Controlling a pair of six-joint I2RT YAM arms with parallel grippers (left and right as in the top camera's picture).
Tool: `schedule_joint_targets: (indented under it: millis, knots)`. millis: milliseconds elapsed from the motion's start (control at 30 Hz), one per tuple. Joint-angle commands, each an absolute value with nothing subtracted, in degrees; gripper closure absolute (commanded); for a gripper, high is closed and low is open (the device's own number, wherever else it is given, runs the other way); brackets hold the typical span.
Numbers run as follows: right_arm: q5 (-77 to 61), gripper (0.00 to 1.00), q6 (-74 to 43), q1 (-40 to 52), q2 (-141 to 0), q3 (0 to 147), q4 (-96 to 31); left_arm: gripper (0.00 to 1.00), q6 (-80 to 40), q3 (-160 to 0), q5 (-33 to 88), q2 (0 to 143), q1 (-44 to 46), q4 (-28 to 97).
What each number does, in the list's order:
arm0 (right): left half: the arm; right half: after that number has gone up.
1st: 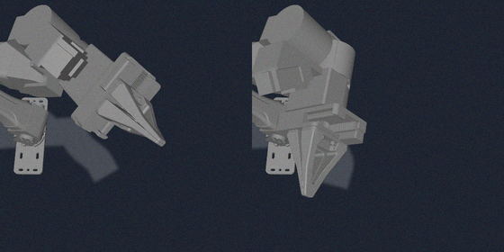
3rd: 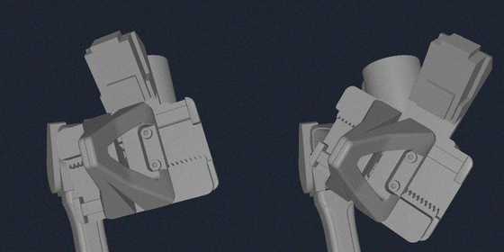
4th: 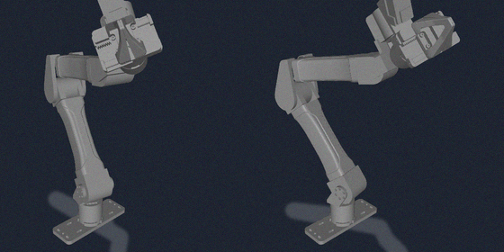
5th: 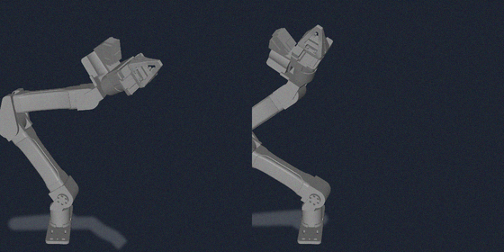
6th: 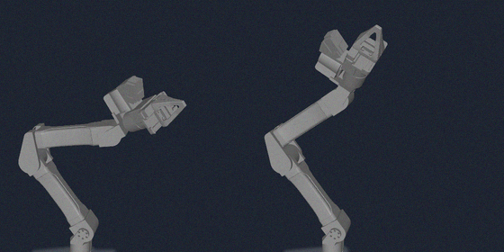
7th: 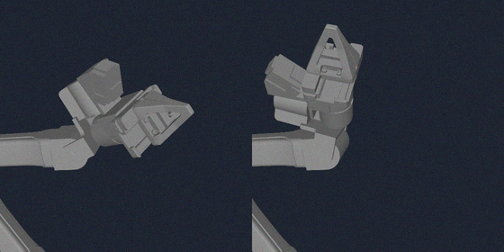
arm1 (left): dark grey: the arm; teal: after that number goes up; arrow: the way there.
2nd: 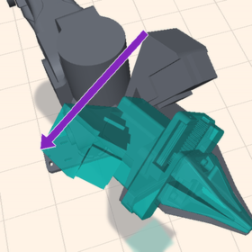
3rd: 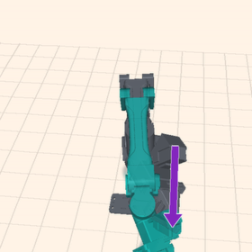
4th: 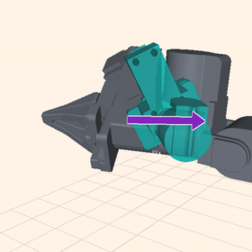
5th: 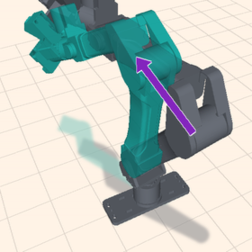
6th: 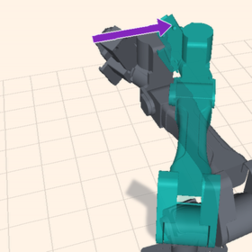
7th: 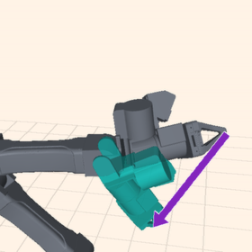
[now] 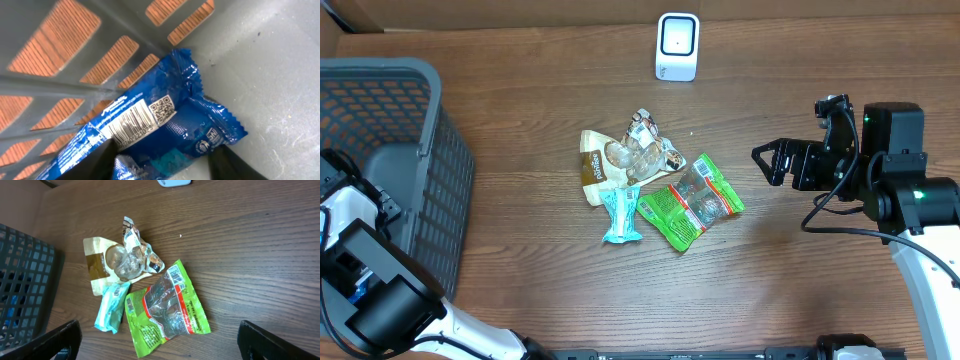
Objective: Scan the item barcode
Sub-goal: 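Move the left gripper into the basket and grasp the blue packet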
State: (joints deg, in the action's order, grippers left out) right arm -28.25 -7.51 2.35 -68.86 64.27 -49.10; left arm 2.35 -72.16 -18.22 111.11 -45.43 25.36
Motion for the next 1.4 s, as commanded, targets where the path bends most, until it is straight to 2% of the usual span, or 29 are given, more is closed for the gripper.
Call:
schedule_joint_targets:
  millis: [0,67,100,333,500,800,867,933,1033,1300,1367]
  knots:
    - [-28.3,0.00,-7.5,2.5,-68.7,64.6,-49.1,0.63,3.3,-66.9,-18.4,113.1,-45.8,24.5]
    - [-28.3,0.00,-7.5,2.5,-68.7,64.6,-49.2,0.91,3.8,-65.0,-18.4,113.1,-45.8,23.4]
    - [-28.3,0.00,-7.5,2.5,-68.7,64.6,-49.3,0.96,3.7,-64.2,-18.3,113.1,-45.8,23.2]
    - [-28.3,0.00,-7.5,2.5,-68.7,64.6,-49.6,0.96,3.7,-62.7,-5.1,113.1,-44.2,22.0]
    - [-28.3,0.00,-7.5,2.5,-68.7,64.6,-49.8,0.96,3.7,-66.1,4.7,113.0,-39.9,23.8]
    - [-28.3,0.00,-7.5,2.5,-68.7,64.6,-50.0,0.95,3.9,-80.1,7.0,112.6,-32.2,34.1]
    - [-28.3,0.00,-7.5,2.5,-68.7,64.6,-50.1,0.59,3.9,-80.9,7.0,112.6,-32.2,34.0]
    - [-28.3,0.00,-7.5,2.5,-68.7,64.6,-50.3,0.36,4.2,-80.9,6.2,112.6,-32.2,33.5]
    - [-28.3,0.00,-7.5,2.5,-68.7,64.6,-50.3,0.29,7.0,-80.8,2.0,112.6,-32.2,33.9]
    - [-28.3,0.00,-7.5,2.5,-68.7,64.6,-50.3,0.28,11.6,-78.3,-1.3,113.6,-32.3,35.8]
    - [-28.3,0.00,-7.5,2.5,-68.7,64.6,-50.4,0.17,11.5,-77.5,-4.0,113.6,-32.3,36.0]
